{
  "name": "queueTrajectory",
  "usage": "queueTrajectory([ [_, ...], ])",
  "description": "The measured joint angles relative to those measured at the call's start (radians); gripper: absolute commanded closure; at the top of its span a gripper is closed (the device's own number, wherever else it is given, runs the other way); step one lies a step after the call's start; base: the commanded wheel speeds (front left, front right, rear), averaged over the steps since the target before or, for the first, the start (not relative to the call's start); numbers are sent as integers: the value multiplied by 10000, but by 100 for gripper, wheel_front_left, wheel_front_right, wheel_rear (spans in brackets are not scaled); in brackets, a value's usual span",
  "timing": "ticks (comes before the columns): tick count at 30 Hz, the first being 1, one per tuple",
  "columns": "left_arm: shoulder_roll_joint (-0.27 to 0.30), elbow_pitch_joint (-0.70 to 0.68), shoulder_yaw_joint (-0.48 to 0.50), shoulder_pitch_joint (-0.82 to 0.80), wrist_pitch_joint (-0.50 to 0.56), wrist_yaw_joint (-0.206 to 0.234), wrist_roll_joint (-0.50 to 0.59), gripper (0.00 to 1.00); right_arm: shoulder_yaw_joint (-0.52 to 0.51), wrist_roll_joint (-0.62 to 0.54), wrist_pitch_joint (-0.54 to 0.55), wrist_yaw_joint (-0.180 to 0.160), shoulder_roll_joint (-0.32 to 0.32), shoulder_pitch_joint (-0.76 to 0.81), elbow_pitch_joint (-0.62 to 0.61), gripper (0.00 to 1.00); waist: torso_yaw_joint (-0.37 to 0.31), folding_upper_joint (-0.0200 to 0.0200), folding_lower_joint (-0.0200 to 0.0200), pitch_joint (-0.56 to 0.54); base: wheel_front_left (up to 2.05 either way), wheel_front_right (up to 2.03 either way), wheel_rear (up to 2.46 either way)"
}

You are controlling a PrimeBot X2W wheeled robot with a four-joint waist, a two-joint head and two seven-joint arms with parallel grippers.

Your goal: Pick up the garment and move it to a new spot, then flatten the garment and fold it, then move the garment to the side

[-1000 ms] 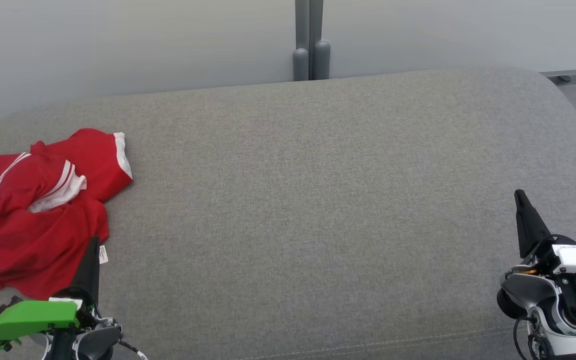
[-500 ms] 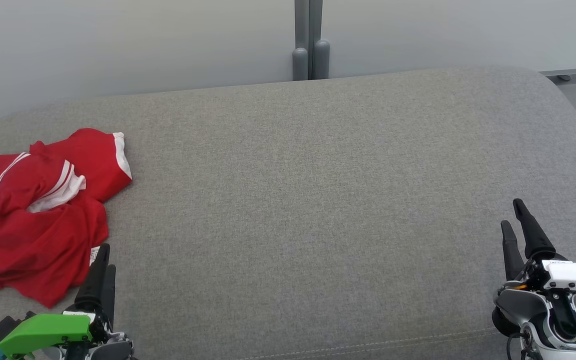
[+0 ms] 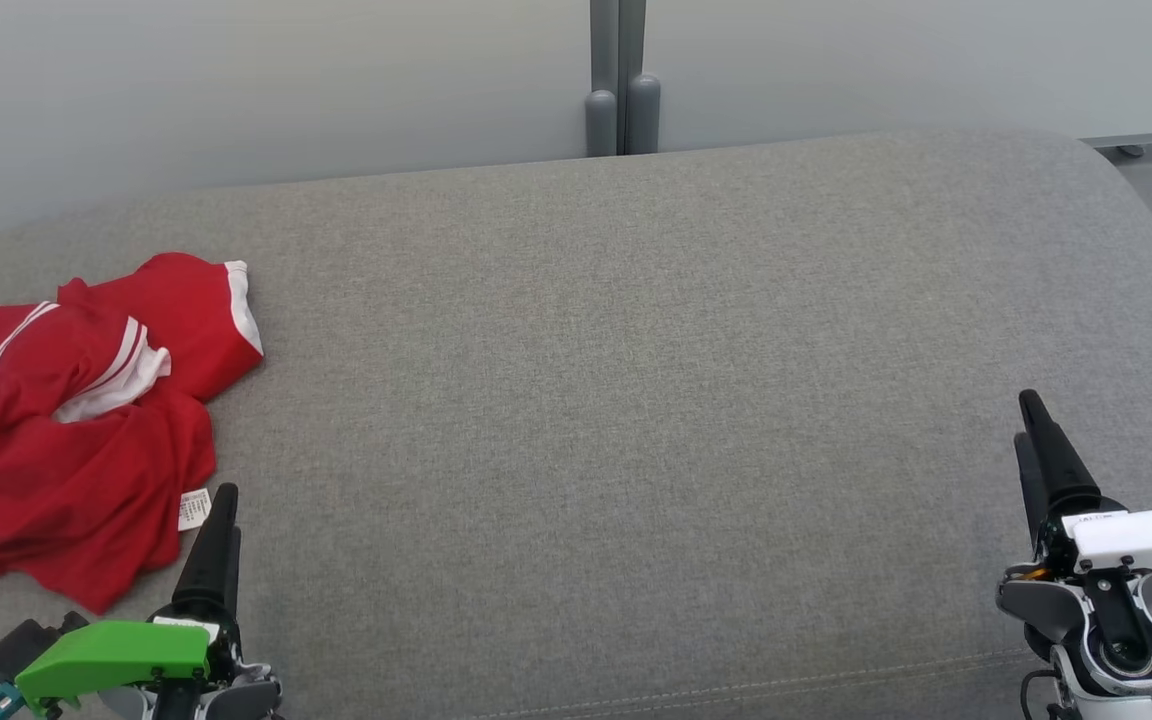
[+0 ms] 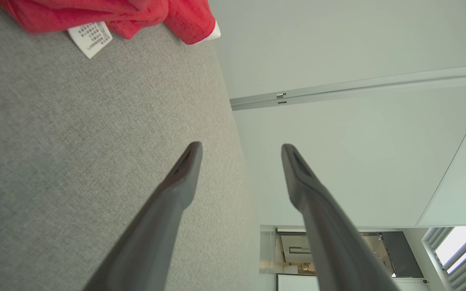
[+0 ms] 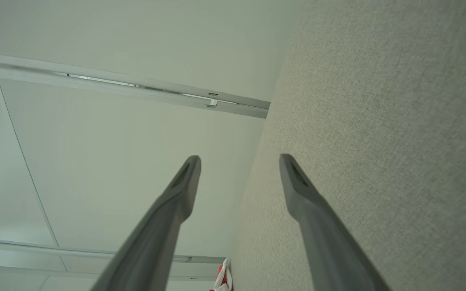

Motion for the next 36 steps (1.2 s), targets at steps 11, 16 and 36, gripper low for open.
queueTrajectory([
  [11,422,44,-462,-128,-422,0,1538,0,458,-2291,-401,-190,-309,-32,-418,0,11,0,1,50,0,0,0],
  [16,464,-21,-416,-334,-627,0,2631,0,821,-3423,-614,-397,-462,-49,-539,0,47,0,1,79,0,0,0],
  [36,662,-500,-848,-474,-1289,2,6502,0,1760,-6406,-1281,-796,-725,-97,-568,0,167,0,1,172,0,0,0],
])
